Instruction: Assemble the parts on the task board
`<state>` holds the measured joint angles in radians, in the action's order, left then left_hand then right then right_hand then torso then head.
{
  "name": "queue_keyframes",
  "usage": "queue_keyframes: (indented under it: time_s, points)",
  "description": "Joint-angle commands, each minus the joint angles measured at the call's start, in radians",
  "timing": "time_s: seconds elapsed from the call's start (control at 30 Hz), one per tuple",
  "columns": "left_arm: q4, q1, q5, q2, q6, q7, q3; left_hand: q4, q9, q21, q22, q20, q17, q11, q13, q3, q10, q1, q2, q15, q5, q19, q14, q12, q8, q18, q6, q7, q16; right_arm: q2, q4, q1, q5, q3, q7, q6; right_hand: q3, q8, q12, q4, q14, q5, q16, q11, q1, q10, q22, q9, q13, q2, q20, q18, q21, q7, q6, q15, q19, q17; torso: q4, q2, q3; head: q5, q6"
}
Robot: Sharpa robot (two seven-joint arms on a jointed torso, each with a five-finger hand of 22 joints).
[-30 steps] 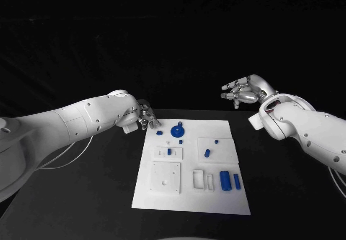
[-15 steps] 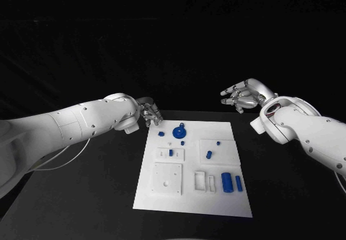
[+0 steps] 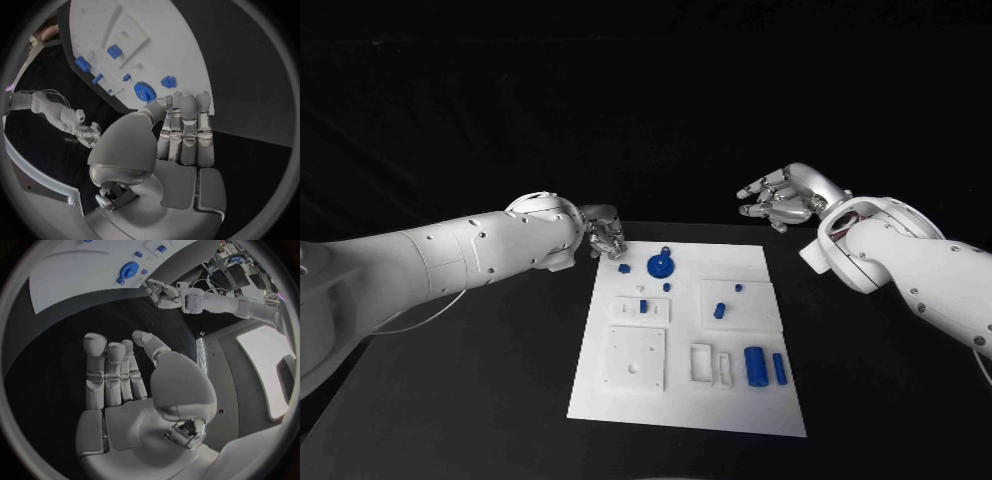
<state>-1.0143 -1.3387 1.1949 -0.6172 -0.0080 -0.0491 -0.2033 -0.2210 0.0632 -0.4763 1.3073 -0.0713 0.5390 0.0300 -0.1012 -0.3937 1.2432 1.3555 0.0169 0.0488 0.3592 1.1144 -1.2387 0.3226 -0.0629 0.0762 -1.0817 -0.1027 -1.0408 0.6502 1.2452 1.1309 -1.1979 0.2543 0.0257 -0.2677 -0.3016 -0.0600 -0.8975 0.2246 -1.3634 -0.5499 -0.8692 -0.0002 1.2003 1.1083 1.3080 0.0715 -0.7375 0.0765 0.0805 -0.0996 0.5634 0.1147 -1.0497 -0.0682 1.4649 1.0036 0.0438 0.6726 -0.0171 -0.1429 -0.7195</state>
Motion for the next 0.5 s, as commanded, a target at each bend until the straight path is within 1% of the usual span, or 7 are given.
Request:
queue_keyframes:
  time_s: [0.03, 0.23, 0.43, 0.5]
  points:
    - [0.001, 0.001, 0.072, 0.005, 0.027, 0.031, -0.003, -0.014, 0.0, -0.014, 0.023, -0.001, 0.001, -0.001, -0.003, -0.026, -0.01, -0.012, -0.001, 0.0, 0.007, -0.011, 0.005, 0.015, 0.001, 0.011, -0.007, 0.0, -0.007, -0.001, 0.003, -0.001, -0.024, 0.0, -0.005, 0.019, 0.0, -0.003, 0.003, -0.004, -0.007, 0.001, -0.007, -0.002, 0.0, 0.009, 0.063, -0.001, -0.004, 0.011, 0.007, -0.01, 0.007, -0.001, 0.006, 0.0, 0.036, 0.003, 0.0007, 0.001, -0.0009, 0.0, -0.001]
    - [0.006, 0.004, 0.089, 0.01, 0.039, 0.032, -0.011, -0.008, 0.0, -0.028, 0.022, 0.001, 0.002, -0.002, -0.009, -0.038, -0.023, -0.016, 0.0, 0.0, 0.012, -0.016, 0.007, 0.048, 0.001, 0.014, -0.006, -0.001, -0.016, -0.001, 0.005, -0.002, -0.025, 0.0, -0.005, 0.018, 0.0, -0.003, 0.004, -0.006, -0.007, 0.0, -0.007, -0.002, -0.001, 0.009, 0.063, -0.001, -0.006, 0.011, 0.007, -0.011, 0.009, -0.001, 0.007, 0.0, 0.036, 0.005, 0.001, 0.0, -0.0013, 0.0, -0.001]
    - [0.008, 0.008, 0.092, 0.012, 0.055, 0.037, -0.015, -0.005, -0.001, -0.037, 0.022, 0.001, 0.002, -0.003, -0.012, -0.05, -0.035, -0.018, 0.0, 0.001, 0.013, -0.019, 0.009, 0.068, 0.001, 0.014, -0.001, 0.002, -0.025, -0.001, 0.008, -0.002, -0.026, 0.0, -0.006, 0.018, 0.002, -0.003, 0.004, -0.008, -0.008, -0.001, -0.008, -0.002, -0.002, 0.009, 0.063, -0.001, -0.008, 0.012, 0.007, -0.011, 0.009, -0.001, 0.008, 0.0, 0.036, 0.006, 0.0005, 0.0, -0.0012, 0.002, -0.003]
    - [0.008, 0.009, 0.09, 0.012, 0.059, 0.038, -0.016, -0.004, -0.001, -0.039, 0.021, 0.001, 0.002, -0.004, -0.012, -0.049, -0.039, -0.021, 0.003, 0.001, 0.01, -0.02, 0.011, 0.074, 0.001, 0.013, 0.004, 0.004, -0.027, 0.0, 0.009, -0.003, -0.026, 0.0, -0.006, 0.018, 0.002, -0.003, 0.005, -0.008, -0.008, -0.001, -0.008, -0.002, -0.002, 0.009, 0.063, -0.001, -0.009, 0.012, 0.007, -0.011, 0.009, -0.001, 0.008, 0.0, 0.036, 0.006, 0.0005, 0.0, -0.0014, 0.002, -0.003]
